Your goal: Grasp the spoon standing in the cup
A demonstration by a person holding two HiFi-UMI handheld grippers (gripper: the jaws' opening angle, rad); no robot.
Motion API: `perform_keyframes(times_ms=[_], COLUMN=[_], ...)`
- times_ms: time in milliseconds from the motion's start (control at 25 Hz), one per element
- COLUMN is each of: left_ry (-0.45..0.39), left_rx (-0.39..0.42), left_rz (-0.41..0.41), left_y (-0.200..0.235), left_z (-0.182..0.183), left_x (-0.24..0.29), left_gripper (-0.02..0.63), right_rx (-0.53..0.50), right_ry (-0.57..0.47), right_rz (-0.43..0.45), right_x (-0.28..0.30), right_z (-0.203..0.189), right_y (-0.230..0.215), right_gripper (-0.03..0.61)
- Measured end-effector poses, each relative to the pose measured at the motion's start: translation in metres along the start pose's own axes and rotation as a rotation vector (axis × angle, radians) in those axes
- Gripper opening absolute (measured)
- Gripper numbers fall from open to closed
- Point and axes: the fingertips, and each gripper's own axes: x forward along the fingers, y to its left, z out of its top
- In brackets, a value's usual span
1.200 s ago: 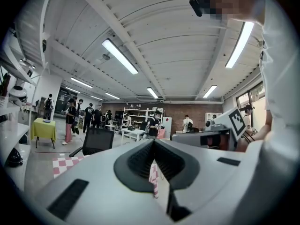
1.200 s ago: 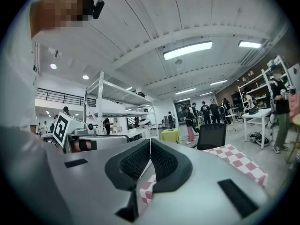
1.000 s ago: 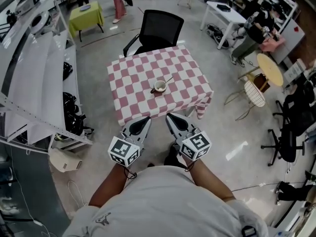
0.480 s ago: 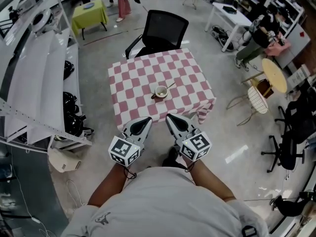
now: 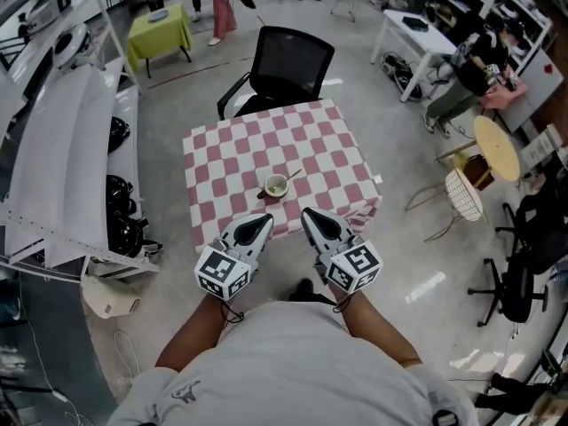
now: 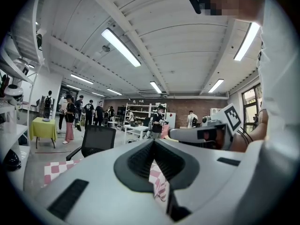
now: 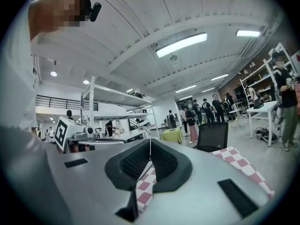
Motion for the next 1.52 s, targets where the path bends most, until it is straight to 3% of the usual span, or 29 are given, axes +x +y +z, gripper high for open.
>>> perform_keyframes(times_ms=[360, 680, 1200, 1520], left_ry=[0.012, 0.06, 0.113, 0.144], left_rx=[-0.004, -0.016, -0.047, -0.073], left_rz=[0.061, 0.105, 0.111, 0.095], left_y=[0.005, 0.027, 0.073, 0.109], left_z=[0.002, -0.011, -0.028, -0.04], left_x=[0.074, 0.103, 0.129, 0.141], left_gripper=[0.011, 0.011, 0.011, 0.011], right_rx=[-0.062, -0.032, 0.03, 0.013], right_ry=[0.04, 0.047, 0.095, 0.157], right_rz=[0.094, 0.113, 0.101, 0.112], right_x=[-0.002, 0.005, 0.045, 0.081], right_z=[0.017, 0.017, -0.002, -0.022], right_y=[-0.067, -0.105, -0.134, -0.138], right_gripper=[0.034, 0.034, 0.034, 0.034])
